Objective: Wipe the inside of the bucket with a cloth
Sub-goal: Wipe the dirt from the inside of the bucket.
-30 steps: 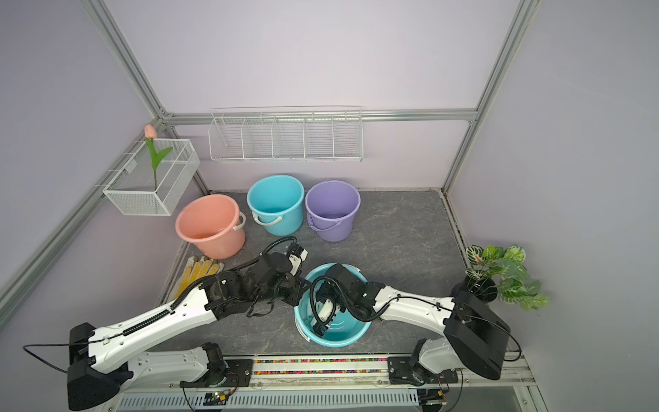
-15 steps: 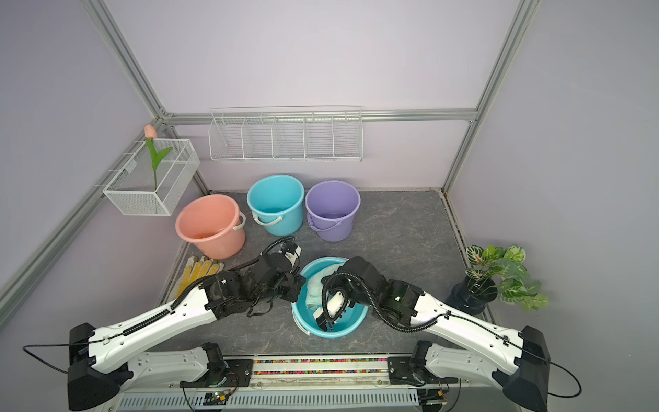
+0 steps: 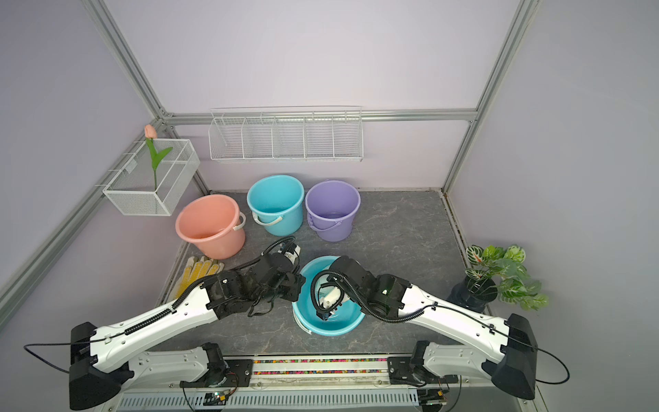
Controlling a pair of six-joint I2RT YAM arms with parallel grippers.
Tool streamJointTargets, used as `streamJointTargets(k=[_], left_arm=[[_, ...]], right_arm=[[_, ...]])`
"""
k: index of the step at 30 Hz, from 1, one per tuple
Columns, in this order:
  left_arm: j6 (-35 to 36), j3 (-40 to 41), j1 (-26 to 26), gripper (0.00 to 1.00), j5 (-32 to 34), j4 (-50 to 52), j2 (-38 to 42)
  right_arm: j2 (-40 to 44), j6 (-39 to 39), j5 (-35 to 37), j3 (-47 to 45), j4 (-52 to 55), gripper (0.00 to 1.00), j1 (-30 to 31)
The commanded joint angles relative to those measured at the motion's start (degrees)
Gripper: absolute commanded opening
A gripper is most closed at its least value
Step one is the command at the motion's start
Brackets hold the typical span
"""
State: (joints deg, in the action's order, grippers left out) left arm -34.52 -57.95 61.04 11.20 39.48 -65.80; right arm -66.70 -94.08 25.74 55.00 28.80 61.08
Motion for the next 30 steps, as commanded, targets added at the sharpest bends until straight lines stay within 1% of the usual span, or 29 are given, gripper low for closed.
streamJointTargets(k=[1, 10, 21, 26, 30], left_arm=[[-0.9, -0.76, -0.03, 0.0, 0.88, -0.72, 0.02], [-1.07, -0.35, -0.04, 0.0, 1.12, -0.9, 0.44], [-1.07, -0.14, -0.04, 0.0, 1.45, -0.81, 1.03], [-1.1, -0.05, -0.04, 0.0, 1.36, -0.86, 1.3], [-1.17, 0.21, -0.04, 0.0, 1.23, -1.12, 1.65]], right_arm=[[-2.44, 2.12, 2.06, 0.99, 1.26, 0.07, 0.29], [-10.93, 6.97, -0.75, -0.28, -2.53, 0.07, 0.38], [-21.3, 13.79, -5.82, -7.66, -13.95, 0.07, 0.24], [-24.97, 16.74, -7.78, -10.13, -17.74, 0.07, 0.19], [-25.72, 18.43, -8.72, -11.63, -19.37, 0.07, 0.15]])
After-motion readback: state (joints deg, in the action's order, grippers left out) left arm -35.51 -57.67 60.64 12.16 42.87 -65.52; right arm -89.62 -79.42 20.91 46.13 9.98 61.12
